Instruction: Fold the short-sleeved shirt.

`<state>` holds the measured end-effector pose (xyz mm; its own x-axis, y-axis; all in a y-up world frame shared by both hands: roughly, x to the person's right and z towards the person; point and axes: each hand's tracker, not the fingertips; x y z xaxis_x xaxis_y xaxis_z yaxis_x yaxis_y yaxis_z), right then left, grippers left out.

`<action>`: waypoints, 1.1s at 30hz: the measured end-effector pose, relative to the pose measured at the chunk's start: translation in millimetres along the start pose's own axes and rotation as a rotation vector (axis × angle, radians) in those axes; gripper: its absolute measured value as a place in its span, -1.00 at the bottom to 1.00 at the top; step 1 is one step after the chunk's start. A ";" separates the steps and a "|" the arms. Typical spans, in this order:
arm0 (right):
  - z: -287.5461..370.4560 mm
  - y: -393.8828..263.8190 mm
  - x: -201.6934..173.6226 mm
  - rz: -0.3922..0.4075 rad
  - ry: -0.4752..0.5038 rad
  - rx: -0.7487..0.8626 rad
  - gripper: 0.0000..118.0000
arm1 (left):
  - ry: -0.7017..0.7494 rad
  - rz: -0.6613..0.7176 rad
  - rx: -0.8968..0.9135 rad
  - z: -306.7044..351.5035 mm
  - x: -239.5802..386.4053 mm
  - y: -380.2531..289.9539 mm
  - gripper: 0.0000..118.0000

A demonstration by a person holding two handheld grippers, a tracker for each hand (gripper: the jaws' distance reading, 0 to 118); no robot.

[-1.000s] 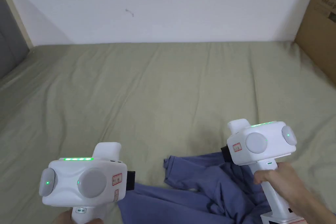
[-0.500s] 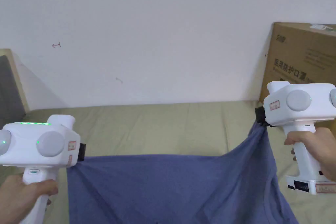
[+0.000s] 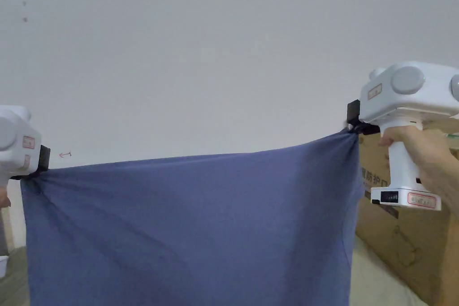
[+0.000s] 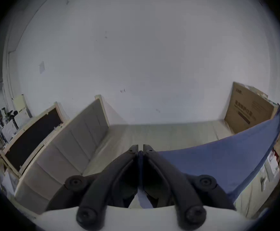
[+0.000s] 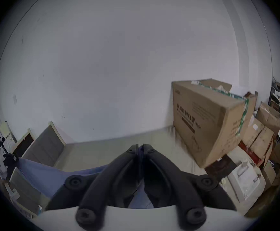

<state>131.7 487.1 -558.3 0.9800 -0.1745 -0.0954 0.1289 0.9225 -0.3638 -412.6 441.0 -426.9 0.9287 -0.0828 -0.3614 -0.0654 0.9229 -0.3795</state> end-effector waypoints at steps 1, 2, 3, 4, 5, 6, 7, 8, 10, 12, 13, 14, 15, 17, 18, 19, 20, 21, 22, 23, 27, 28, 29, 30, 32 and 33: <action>0.7 9.7 -5.5 0.001 -0.008 0.010 -0.92 | -0.005 0.019 0.005 -2.1 -3.0 11.8 -0.94; 2.5 20.9 -10.6 -0.017 -0.002 0.042 -0.92 | -0.010 0.056 0.024 -5.2 -6.6 24.8 -0.94; 3.4 31.1 -14.7 -0.030 0.004 0.058 -0.92 | -0.008 0.052 0.037 -6.4 -8.4 36.8 -0.94; 1.8 40.2 -18.1 -0.033 -0.005 0.078 -0.92 | -0.001 0.056 0.067 -6.0 -10.0 48.2 -0.94; 3.0 49.7 -21.2 -0.046 0.000 0.099 -0.92 | 0.009 0.056 0.097 -5.7 -11.1 60.3 -0.94; 3.5 57.3 -23.6 -0.043 0.006 0.096 -0.92 | 0.018 0.029 0.109 -6.6 -12.6 70.0 -0.94; 5.9 63.5 -26.0 -0.054 0.004 0.116 -0.92 | 0.034 0.019 0.145 -4.8 -14.4 79.5 -0.94; 4.6 70.0 -27.2 -0.058 0.014 0.129 -0.92 | 0.031 0.009 0.153 -6.1 -16.7 90.3 -0.94; 7.3 76.2 -31.1 -0.053 0.015 0.156 -0.92 | 0.025 0.057 0.164 -5.8 -24.4 107.3 -0.94; 4.0 75.2 -32.5 -0.051 0.020 0.162 -0.92 | -0.002 0.086 0.230 -4.2 -28.6 108.0 -0.94; 0.0 71.0 -32.3 -0.055 0.020 0.165 -0.92 | 0.007 0.073 0.238 -8.3 -27.2 105.6 -0.94; -6.4 66.0 -31.5 -0.055 0.026 0.152 -0.92 | 0.034 0.026 0.220 -15.6 -24.9 102.2 -0.94; -12.4 60.1 -30.9 -0.048 0.032 0.137 -0.92 | 0.041 0.013 0.221 -20.9 -22.7 95.4 -0.94; -32.5 37.2 -30.4 -0.030 0.016 0.090 -0.92 | 0.044 -0.003 0.209 -38.9 -18.5 71.5 -0.94; -44.2 24.0 -29.1 -0.016 0.014 0.054 -0.92 | 0.037 0.020 0.192 -52.3 -16.4 57.0 -0.94; -56.3 10.5 -27.2 -0.016 0.010 0.026 -0.92 | 0.006 0.036 0.166 -64.6 -15.8 40.9 -0.94; -71.2 -8.6 -25.1 -0.021 -0.003 -0.009 -0.92 | -0.008 0.045 0.126 -78.9 -13.6 20.7 -0.94; -85.9 -27.7 -22.4 -0.017 -0.006 -0.047 -0.92 | 0.002 0.063 0.073 -95.6 -10.1 -1.0 -0.94; -100.8 -47.1 -19.4 -0.011 -0.006 -0.083 -0.92 | 0.000 0.051 0.012 -111.4 -6.1 -22.2 -0.94; -117.9 -69.8 -16.3 -0.007 -0.022 -0.133 -0.92 | -0.006 0.045 -0.044 -128.3 -2.0 -48.9 -0.94; -186.0 -169.1 -1.4 -0.012 -0.067 -0.339 -0.92 | -0.005 -0.009 -0.296 -197.1 19.5 -160.2 -0.94; -201.6 -198.5 2.7 -0.008 -0.072 -0.388 -0.92 | -0.005 -0.014 -0.367 -212.2 24.9 -191.0 -0.94; -213.7 -220.8 6.4 -0.010 -0.088 -0.428 -0.92 | -0.010 -0.017 -0.415 -223.5 29.0 -215.8 -0.94; -227.4 -247.2 10.8 -0.004 -0.107 -0.478 -0.92 | -0.017 -0.020 -0.468 -232.7 35.0 -244.2 -0.94; -244.8 -292.7 20.4 0.013 -0.125 -0.585 -0.92 | -0.024 -0.010 -0.569 -246.2 42.1 -293.3 -0.94; -252.0 -314.1 26.3 0.018 -0.134 -0.627 -0.92 | -0.039 -0.012 -0.599 -251.1 44.9 -316.8 -0.94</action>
<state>78.9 106.0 -680.0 0.9969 -0.0787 -0.0047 0.0388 0.5410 -0.8401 -441.9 50.5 -536.8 0.9427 -0.0671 -0.3270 -0.2389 0.5484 -0.8014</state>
